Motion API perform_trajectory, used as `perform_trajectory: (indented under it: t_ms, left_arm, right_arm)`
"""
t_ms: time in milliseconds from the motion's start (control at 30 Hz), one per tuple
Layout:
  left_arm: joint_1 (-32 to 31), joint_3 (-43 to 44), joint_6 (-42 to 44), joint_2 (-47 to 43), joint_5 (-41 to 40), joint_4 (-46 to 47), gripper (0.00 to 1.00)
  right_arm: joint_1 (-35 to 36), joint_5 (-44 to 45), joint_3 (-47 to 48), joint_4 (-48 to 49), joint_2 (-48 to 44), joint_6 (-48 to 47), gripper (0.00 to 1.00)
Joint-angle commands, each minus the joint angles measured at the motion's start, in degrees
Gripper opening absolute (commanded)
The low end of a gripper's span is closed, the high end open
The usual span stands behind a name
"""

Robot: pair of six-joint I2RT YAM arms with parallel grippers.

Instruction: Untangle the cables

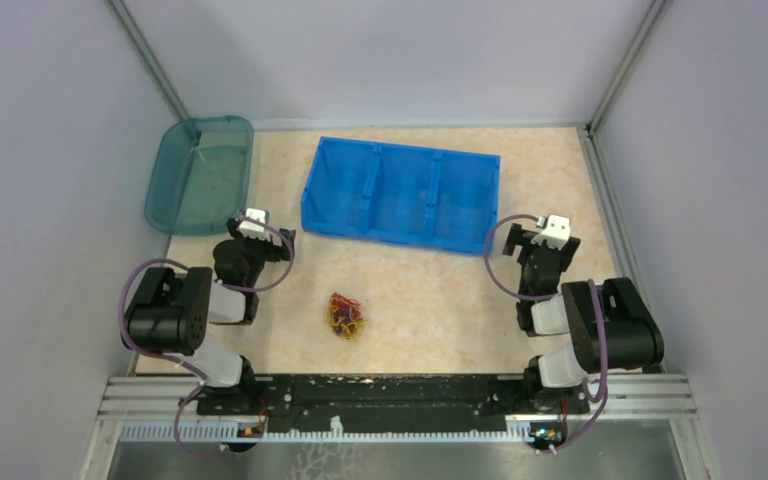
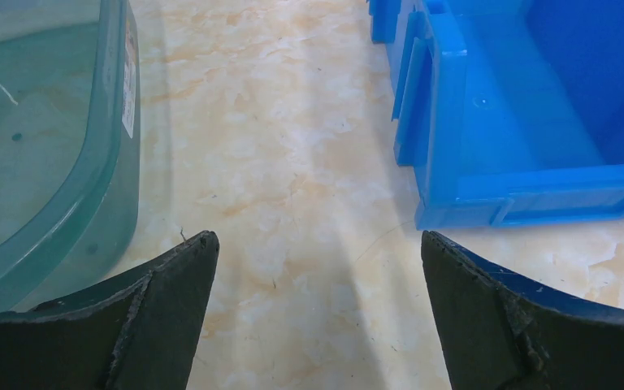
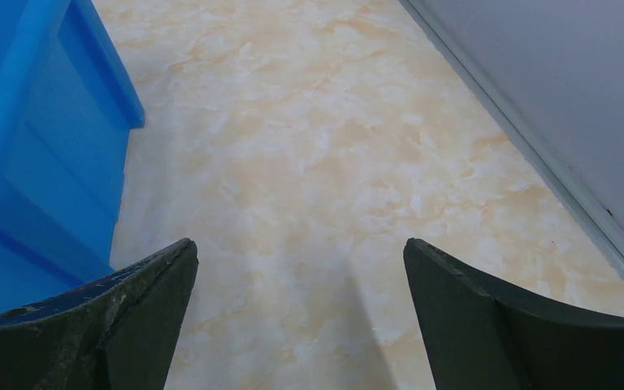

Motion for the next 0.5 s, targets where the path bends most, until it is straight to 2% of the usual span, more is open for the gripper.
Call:
perform_trajectory:
  t_ms: [0,400,467]
  left_arm:
    - [0.3,-0.3,-0.4,-0.1,0.0,1.3,1.0]
    - [0.4,-0.5,-0.8,-0.3,0.0,1.5,1.0]
    - [0.4,0.2,-1.1,-0.9,-1.1,0.2,1.0]
  right_arm:
    - [-0.1,-0.2,1.1,3.1,-0.6,0.9,0.99]
    - [-0.2,-0.2,-0.3,1.9,-4.6,1.3,0.99]
    - [-0.2,4.6,1.0,-2.5,-8.2,2.6,0.99]
